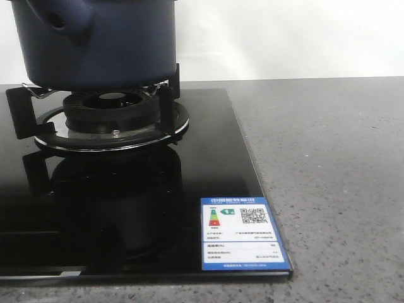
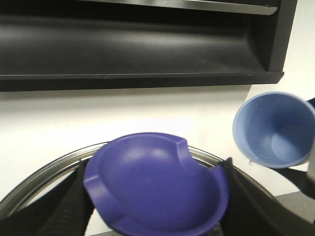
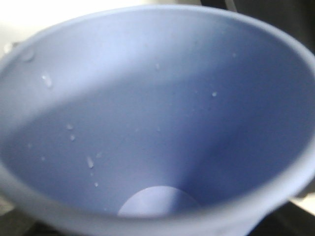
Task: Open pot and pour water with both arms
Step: 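Tilt the blue cup over the open pot with the right gripper, then lower the blue cup back onto the countertop with the right gripper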
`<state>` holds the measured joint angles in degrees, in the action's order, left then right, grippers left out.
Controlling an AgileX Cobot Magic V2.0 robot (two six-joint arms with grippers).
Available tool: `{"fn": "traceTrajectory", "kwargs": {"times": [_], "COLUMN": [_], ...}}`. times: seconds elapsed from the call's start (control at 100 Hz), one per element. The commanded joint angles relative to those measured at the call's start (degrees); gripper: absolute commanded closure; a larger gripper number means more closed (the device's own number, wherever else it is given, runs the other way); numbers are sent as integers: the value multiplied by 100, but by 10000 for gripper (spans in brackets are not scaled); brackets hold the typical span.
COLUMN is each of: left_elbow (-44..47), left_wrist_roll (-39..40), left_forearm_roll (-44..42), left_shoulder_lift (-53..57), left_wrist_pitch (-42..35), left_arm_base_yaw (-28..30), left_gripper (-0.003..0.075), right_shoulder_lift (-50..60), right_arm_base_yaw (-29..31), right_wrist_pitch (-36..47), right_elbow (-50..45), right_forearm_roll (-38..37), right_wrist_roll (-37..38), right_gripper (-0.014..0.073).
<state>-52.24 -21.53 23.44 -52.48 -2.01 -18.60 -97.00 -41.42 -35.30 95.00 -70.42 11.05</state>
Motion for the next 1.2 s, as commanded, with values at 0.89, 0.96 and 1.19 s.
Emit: {"fn": "traceTrajectory", "kwargs": {"times": [0.89, 0.96, 1.19], "left_elbow": [-206, -206, -206], "left_wrist_roll": [0, 0, 0], "left_forearm_roll": [-19, -19, -19], "left_shoulder_lift": [82, 82, 82], "left_wrist_pitch": [-630, -630, -630], "left_arm_base_yaw": [11, 11, 11], "left_gripper": [317, 317, 317], "right_shoulder_lift": [3669, 3658, 3255], "right_arm_base_yaw": [3997, 4328, 5102], "right_wrist_pitch": [5044, 5746, 6963], "right_elbow": [-5325, -5705, -6438], "right_forearm_roll": [1596, 1769, 2036], "right_wrist_roll": [2895, 2895, 2882], "right_gripper": [226, 226, 226]}}
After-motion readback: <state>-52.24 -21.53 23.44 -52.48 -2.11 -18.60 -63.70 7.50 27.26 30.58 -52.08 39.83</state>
